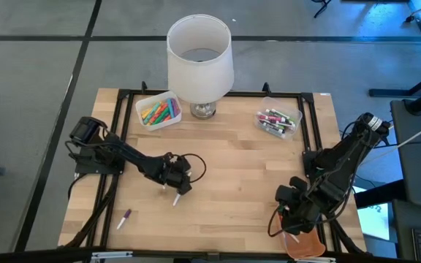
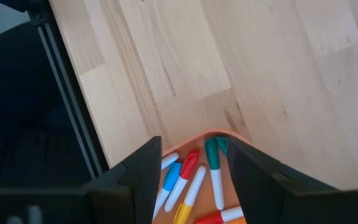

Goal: Pick & Place Markers
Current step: Put the dark blue mini marker into the orange bin

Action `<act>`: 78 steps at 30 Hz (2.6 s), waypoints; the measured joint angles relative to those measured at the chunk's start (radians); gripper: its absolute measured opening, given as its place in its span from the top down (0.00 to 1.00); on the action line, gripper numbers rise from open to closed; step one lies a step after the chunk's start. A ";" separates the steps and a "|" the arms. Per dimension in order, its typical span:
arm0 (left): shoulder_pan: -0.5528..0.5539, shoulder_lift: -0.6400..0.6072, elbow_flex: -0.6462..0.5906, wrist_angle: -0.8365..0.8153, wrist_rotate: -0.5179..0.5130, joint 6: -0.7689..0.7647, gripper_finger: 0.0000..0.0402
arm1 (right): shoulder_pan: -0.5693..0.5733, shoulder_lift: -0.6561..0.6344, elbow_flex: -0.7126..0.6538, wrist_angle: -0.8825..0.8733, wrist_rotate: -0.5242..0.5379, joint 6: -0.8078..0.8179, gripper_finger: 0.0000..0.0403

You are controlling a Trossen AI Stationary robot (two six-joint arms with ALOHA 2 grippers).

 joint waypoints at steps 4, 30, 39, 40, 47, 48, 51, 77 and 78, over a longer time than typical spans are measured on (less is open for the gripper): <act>0.004 0.001 -0.016 0.008 -0.001 -0.008 0.91 | 0.000 0.000 0.000 0.000 0.026 -0.005 0.55; 0.008 0.008 -0.062 1.091 -0.062 0.406 0.91 | -0.349 0.021 -0.626 1.553 0.437 -0.768 0.55; 0.007 0.008 -0.098 1.366 -0.052 0.516 0.90 | -0.411 0.133 -0.623 1.794 0.356 -0.889 0.55; 0.007 0.008 -0.098 1.382 -0.033 0.532 0.91 | -0.416 0.147 -0.609 1.810 0.355 -0.921 0.55; 0.006 0.006 -0.094 1.494 0.099 0.628 0.91 | -0.473 0.266 -0.461 1.832 0.246 -1.050 0.55; 0.005 0.006 -0.094 1.495 0.108 0.640 0.91 | -0.479 0.280 -0.440 1.832 0.222 -1.054 0.55; 0.000 0.006 -0.094 1.495 0.121 0.659 0.92 | -0.486 0.321 -0.378 1.831 0.172 -1.075 0.55; -0.049 0.006 -0.093 1.151 0.099 0.694 0.74 | -0.451 0.165 -0.267 1.013 0.157 -0.823 0.90; -0.052 0.006 -0.093 1.108 0.085 0.673 0.73 | -0.437 0.144 -0.250 0.908 0.155 -0.776 0.90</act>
